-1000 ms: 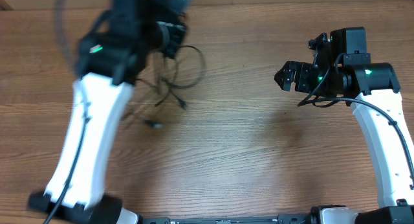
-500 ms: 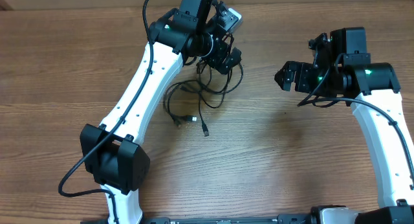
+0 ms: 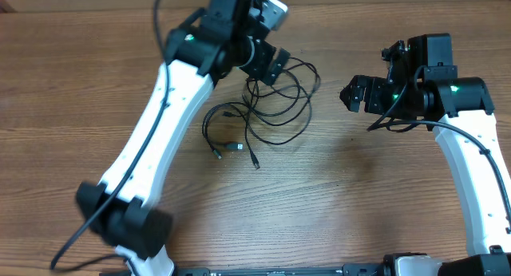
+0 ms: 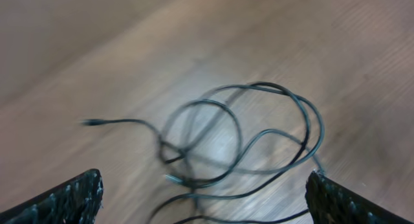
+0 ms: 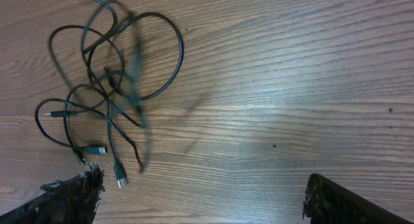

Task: Untangle cables

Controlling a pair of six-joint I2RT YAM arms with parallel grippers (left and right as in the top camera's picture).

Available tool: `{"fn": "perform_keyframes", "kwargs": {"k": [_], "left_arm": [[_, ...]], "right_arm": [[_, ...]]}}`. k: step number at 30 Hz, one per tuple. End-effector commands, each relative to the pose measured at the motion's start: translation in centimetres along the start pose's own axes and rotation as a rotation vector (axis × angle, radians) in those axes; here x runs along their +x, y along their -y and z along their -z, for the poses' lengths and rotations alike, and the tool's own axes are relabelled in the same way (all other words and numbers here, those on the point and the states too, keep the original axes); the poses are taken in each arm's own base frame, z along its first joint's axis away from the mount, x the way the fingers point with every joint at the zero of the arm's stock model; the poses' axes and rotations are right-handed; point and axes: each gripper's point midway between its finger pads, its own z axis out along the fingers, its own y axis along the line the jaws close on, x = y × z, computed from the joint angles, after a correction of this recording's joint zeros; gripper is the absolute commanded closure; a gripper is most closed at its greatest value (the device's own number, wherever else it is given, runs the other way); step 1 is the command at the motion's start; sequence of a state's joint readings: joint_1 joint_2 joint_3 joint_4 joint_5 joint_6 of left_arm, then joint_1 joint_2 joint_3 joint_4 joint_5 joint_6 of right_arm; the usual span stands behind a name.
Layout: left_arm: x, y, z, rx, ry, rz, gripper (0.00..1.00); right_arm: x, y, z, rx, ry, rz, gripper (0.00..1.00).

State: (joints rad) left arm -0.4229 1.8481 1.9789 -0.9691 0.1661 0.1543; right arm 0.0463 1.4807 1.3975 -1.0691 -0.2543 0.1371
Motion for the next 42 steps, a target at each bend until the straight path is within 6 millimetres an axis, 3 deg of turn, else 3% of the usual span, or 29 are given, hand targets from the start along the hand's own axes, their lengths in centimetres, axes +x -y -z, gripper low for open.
{"fn": "perform_keyframes", "kwargs": {"k": [1, 4, 10, 26, 34, 42], "left_arm": [[-0.3, -3.9, 5.7, -0.257, 0.033, 0.051, 0.0], [1.5, -4.7, 6.2, -0.315, -0.04, 0.054, 0.0], [4.7, -4.8, 5.3, -0.311, -0.165, 0.072, 0.0], [7.7, -3.4, 2.9, -0.223, -0.253, 0.09, 0.0], [7.6, -3.4, 2.9, -0.225, -0.251, 0.09, 0.0], [7.6, -3.4, 2.9, -0.225, -0.251, 0.09, 0.0]], "right_arm": [[-0.8, 0.0, 0.2, 0.007, 0.026, 0.01, 0.0], [-0.9, 0.0, 0.2, 0.005, 0.029, 0.01, 0.0], [-0.9, 0.0, 0.2, 0.005, 0.031, 0.01, 0.0], [-1.4, 0.0, -0.2, -0.002, 0.045, -0.012, 0.0], [-0.8, 0.8, -2.8, 0.016, -0.032, -0.097, 0.0], [0.4, 2.3, -6.8, 0.059, -0.141, -0.319, 0.0]]}}
